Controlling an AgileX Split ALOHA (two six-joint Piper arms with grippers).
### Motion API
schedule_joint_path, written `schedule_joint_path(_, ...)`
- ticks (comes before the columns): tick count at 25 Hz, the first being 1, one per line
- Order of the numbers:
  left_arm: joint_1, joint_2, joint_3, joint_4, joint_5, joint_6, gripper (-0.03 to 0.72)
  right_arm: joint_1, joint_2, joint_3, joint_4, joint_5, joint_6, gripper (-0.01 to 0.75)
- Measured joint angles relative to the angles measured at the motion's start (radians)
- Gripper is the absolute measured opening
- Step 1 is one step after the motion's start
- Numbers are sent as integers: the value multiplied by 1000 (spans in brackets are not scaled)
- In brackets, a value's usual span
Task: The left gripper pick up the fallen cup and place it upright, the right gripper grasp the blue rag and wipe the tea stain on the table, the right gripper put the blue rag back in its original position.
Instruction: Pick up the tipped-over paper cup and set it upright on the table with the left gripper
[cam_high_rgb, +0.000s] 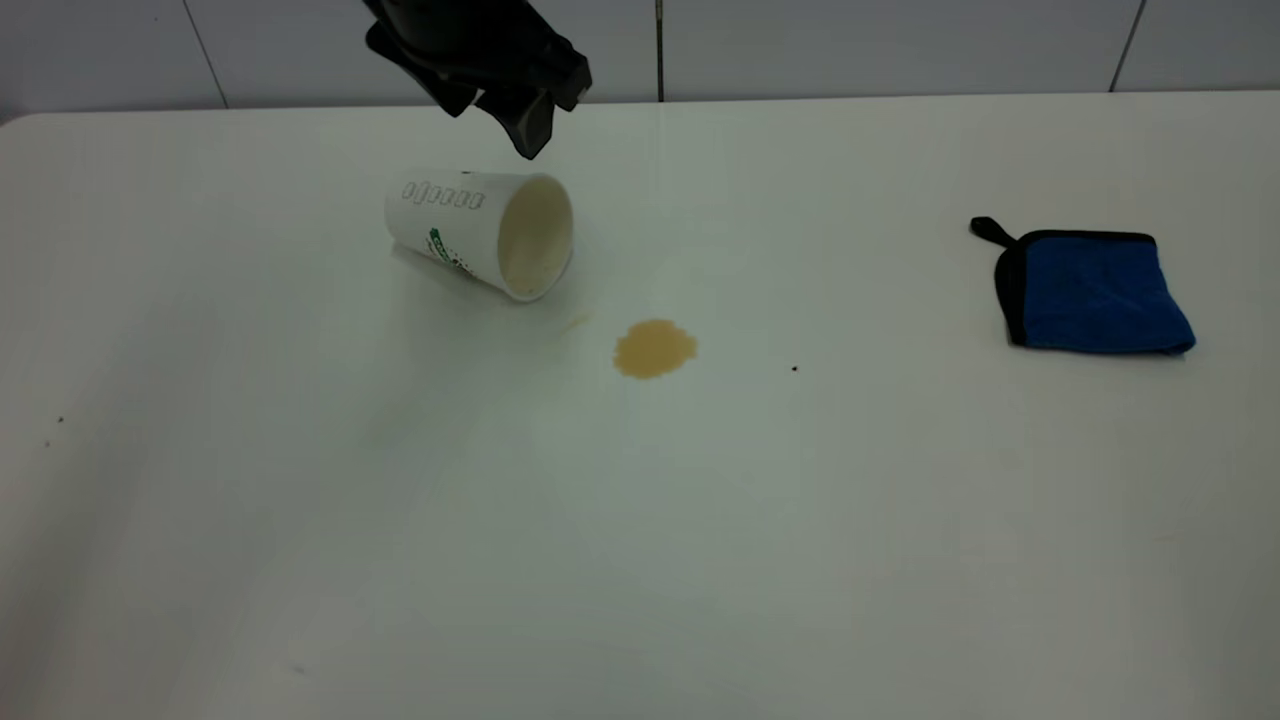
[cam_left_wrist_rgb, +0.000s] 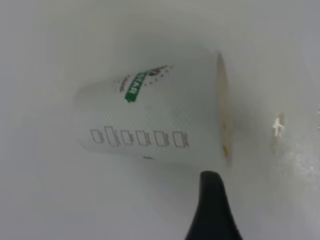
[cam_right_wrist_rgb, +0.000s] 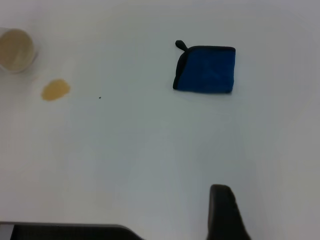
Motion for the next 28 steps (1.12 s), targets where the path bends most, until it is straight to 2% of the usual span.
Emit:
schedule_joint_path(5, -45, 160, -170, 234, 63, -187, 581, 0, 0, 0, 0, 0, 0, 495)
schedule_joint_path(9, -52, 240, -241, 329, 104, -302, 581, 0, 0, 0, 0, 0, 0, 495)
schedule_joint_path(23, -52, 367, -248, 572, 102, -505, 576, 0, 0, 0, 0, 0, 0, 495)
schedule_joint_path(25, -52, 374, -249, 614, 111, -542, 554, 0, 0, 0, 0, 0, 0, 495)
schedule_joint_path(28, -52, 380, -249, 662, 131, -583, 461, 0, 0, 0, 0, 0, 0, 495)
